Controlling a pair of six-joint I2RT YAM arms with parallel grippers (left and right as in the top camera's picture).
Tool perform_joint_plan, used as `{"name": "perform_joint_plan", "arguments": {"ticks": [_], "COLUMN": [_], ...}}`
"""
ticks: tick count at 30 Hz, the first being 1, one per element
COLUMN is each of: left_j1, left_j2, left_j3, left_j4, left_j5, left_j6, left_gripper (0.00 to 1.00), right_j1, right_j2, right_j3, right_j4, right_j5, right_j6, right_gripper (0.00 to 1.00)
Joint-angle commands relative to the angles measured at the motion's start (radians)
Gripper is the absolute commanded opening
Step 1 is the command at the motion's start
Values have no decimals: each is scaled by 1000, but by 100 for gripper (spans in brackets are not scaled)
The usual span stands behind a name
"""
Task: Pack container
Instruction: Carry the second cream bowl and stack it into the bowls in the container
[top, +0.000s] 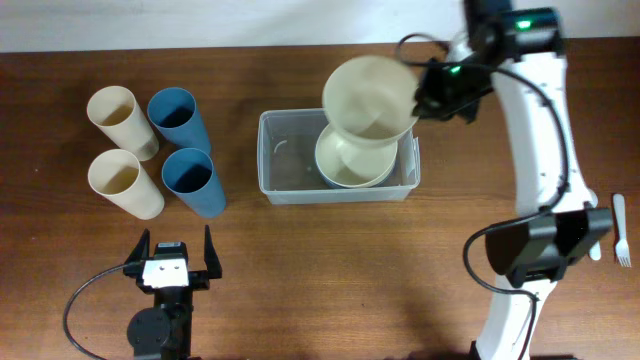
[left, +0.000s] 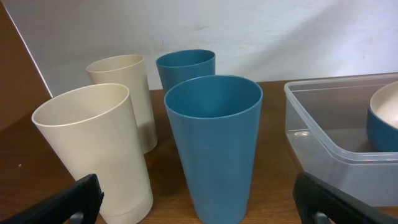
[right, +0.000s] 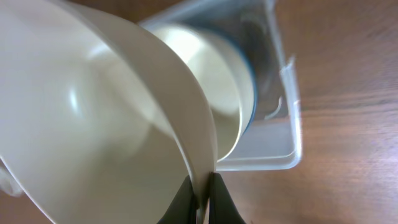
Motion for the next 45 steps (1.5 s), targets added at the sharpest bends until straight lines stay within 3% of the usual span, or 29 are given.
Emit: {"name": "perform_joint_plan", "arguments": {"ticks": [1, 9, 14, 18, 22, 28, 29, 35, 39, 45], "left_j1": [-3, -3, -3, -3, -3, -3, -3, -3, -3, -3], "left_j2": [-6, -6, -6, -6, -6, -6, -6, -6, -6, -6], "left_j3": [-2, -2, -2, -2, -2, -2, -2, -2, -2, -2], "left_j4": [-6, -6, -6, -6, -6, -6, -6, -6, -6, -6], "left_j5": [14, 14, 14, 14, 14, 14, 14, 14, 14, 14], "left_j6": [19, 19, 19, 19, 19, 19, 19, 19, 19, 19], "left_gripper": [100, 100, 100, 100, 100, 100, 100, 100, 100, 100], "right_j1": [63, 55, 49, 49, 50, 50, 50, 50, 50, 51], "right_j2": [-20, -20, -20, -20, -20, -21, -21, -16, -4, 22], "right_j3": [-112, -356, -385, -385, -385, -364, -358, -360, -360, -360], "right_j4": [37, 164, 226, 246, 275, 320, 327, 319, 314, 294], "right_j5": [23, 91, 177, 248, 233, 125, 105, 107, 114, 198], "right_j6": [-21, -50, -56, -63, -76, -77, -73, -73, -73, -74], "right_gripper": [4, 4, 5, 15, 38, 50, 49, 17, 4, 4]}}
